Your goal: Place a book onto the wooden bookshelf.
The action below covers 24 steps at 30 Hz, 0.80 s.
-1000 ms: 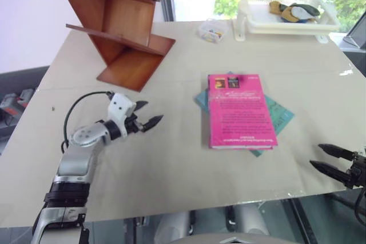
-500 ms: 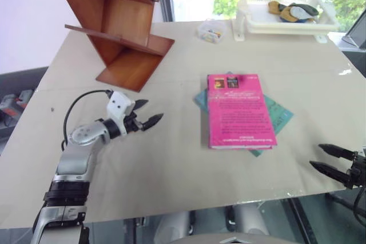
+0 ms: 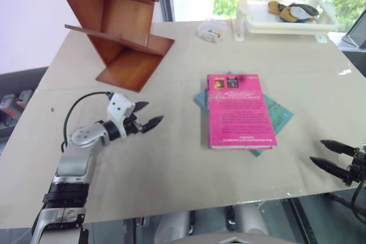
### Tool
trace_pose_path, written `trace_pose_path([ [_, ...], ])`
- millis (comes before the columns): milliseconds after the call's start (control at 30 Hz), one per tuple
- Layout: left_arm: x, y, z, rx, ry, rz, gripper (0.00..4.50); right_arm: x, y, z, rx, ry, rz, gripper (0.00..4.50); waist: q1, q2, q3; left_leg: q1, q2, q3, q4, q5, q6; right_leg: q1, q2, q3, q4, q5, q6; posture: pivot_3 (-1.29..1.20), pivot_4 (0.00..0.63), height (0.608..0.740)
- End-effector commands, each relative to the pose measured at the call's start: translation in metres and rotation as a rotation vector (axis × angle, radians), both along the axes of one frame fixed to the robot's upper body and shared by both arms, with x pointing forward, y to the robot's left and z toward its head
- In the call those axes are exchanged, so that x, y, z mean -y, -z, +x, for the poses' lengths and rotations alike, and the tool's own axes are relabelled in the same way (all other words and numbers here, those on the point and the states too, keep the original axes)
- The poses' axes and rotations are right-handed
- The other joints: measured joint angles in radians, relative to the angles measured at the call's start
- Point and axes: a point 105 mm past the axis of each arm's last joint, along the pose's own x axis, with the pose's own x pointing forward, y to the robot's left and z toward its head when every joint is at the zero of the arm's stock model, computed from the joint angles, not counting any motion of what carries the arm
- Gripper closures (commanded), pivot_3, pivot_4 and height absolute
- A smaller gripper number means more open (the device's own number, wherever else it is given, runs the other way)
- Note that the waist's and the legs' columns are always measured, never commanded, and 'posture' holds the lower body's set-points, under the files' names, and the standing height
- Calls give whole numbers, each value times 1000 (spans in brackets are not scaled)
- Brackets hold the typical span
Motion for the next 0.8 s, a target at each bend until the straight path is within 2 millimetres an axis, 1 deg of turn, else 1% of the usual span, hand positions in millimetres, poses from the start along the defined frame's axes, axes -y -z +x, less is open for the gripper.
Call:
trace_pose_path([
  [33,-1,-17,-1,65,9,-3,439,8,-11,3,53,22,-22,0,0,0,0,0,0,0,0,0,0,0,0,0,0,0,0,0,150,740],
  [367,-4,-11,-2,58,-1,18,439,8,-11,6,54,17,-32,0,0,0,0,0,0,0,0,0,0,0,0,0,0,0,0,0,150,740],
  [633,-3,-14,-3,60,6,8,439,9,-13,7,60,15,-41,0,0,0,0,0,0,0,0,0,0,0,0,0,0,0,0,0,150,740],
  [733,-2,-14,-3,61,11,11,439,13,-16,11,91,39,-60,0,0,0,0,0,0,0,0,0,0,0,0,0,0,0,0,0,150,740],
  [800,-1,-16,-2,66,16,3,439,17,-19,19,136,80,-93,0,0,0,0,0,0,1,0,0,0,0,0,0,0,0,0,0,150,740],
])
